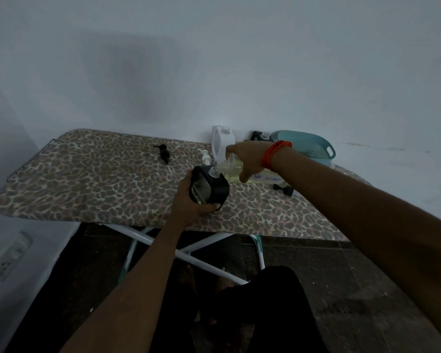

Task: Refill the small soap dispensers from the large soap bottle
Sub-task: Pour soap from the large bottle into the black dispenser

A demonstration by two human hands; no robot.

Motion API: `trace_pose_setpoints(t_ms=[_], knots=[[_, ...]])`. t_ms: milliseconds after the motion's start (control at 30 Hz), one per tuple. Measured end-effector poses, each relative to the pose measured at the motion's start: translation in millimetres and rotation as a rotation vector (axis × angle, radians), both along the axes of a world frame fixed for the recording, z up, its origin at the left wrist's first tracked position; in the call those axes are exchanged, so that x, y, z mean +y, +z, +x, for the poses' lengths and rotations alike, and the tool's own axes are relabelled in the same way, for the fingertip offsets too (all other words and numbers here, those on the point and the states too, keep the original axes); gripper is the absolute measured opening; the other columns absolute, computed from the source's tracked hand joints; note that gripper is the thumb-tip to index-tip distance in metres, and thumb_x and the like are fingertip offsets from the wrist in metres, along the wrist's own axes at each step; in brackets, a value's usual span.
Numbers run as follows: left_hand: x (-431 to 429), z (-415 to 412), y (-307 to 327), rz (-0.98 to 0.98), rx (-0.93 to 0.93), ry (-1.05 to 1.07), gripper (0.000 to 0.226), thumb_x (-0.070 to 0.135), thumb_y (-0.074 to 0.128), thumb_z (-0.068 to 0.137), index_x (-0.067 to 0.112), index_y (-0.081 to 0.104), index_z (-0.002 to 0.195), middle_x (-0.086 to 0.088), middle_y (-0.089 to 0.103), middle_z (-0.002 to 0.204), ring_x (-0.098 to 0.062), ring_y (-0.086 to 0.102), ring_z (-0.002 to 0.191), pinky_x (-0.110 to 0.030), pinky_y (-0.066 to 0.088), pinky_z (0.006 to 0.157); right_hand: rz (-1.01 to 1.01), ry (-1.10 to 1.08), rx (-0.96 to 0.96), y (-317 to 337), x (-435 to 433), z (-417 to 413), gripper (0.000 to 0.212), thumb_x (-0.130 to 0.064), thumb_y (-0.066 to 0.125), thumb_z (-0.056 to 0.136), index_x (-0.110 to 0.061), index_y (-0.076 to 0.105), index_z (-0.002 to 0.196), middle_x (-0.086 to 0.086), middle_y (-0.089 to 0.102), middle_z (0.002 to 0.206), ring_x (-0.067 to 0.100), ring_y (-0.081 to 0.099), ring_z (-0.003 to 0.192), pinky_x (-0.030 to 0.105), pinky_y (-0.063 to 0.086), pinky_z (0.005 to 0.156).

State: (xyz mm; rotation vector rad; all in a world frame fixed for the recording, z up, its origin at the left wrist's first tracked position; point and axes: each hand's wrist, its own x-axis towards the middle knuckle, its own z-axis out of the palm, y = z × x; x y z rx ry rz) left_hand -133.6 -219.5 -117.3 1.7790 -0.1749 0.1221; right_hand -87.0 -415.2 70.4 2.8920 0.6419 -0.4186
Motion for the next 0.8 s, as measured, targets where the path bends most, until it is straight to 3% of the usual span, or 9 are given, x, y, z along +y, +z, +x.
trace_pose_setpoints(t_ms=[333, 467, 600, 733, 800], knots=[[-0.2, -4.7, 6.0, -0.009, -0.024, -0.013, 0.125, 0.052, 0.087, 0.047, 0.019, 0.030, 0.153, 0.001, 0.040, 0.151, -0.012, 0.040, 0.134, -0.029, 0.042, 0.103, 0.017, -0.006, 0.006, -0.5, -1.0, -1.0, 0.080, -0.033, 0.085, 0.071, -0.025, 0.042, 0.138, 0.008, 0.055, 0.126, 0.020, 0.049, 0.096, 0.034, 0.041, 0.076], [-0.9, -5.3, 7.9, -0.018, -0.033, -0.022, 0.114, 0.055, 0.085, 0.044, 0.035, 0.032, 0.143, 0.013, 0.040, 0.141, -0.005, 0.041, 0.128, -0.009, 0.039, 0.093, 0.015, -0.011, 0.012, 0.3, -0.6, -1.4, 0.080, -0.033, 0.086, 0.072, -0.025, 0.042, 0.138, 0.008, 0.054, 0.126, 0.021, 0.050, 0.097, 0.035, 0.043, 0.077], [-0.3, -5.6, 7.6, -0.014, -0.026, -0.021, 0.121, 0.055, 0.086, 0.046, 0.029, 0.030, 0.150, 0.015, 0.038, 0.142, -0.005, 0.039, 0.129, -0.021, 0.040, 0.097, 0.002, -0.014, 0.014, 1.7, 1.4, -1.9, 0.080, -0.033, 0.086, 0.071, -0.026, 0.042, 0.137, 0.008, 0.054, 0.125, 0.025, 0.055, 0.103, 0.038, 0.048, 0.081], [-0.1, -5.0, 6.3, 0.011, -0.020, -0.012, 0.123, 0.053, 0.088, 0.048, 0.026, 0.029, 0.152, 0.013, 0.037, 0.145, -0.005, 0.038, 0.130, -0.023, 0.038, 0.098, -0.010, -0.007, 0.006, 2.1, 2.1, -2.0, 0.080, -0.033, 0.086, 0.071, -0.026, 0.042, 0.137, 0.008, 0.054, 0.126, 0.023, 0.053, 0.100, 0.037, 0.048, 0.080], [-0.1, -3.6, 5.1, 0.024, -0.020, -0.005, 0.121, 0.042, 0.093, 0.052, 0.024, 0.029, 0.152, 0.012, 0.037, 0.145, -0.007, 0.038, 0.131, -0.024, 0.037, 0.099, -0.015, -0.008, 0.007, 2.6, 2.7, -1.8, 0.080, -0.033, 0.086, 0.071, -0.025, 0.042, 0.137, 0.009, 0.054, 0.127, 0.023, 0.053, 0.099, 0.038, 0.048, 0.081]])
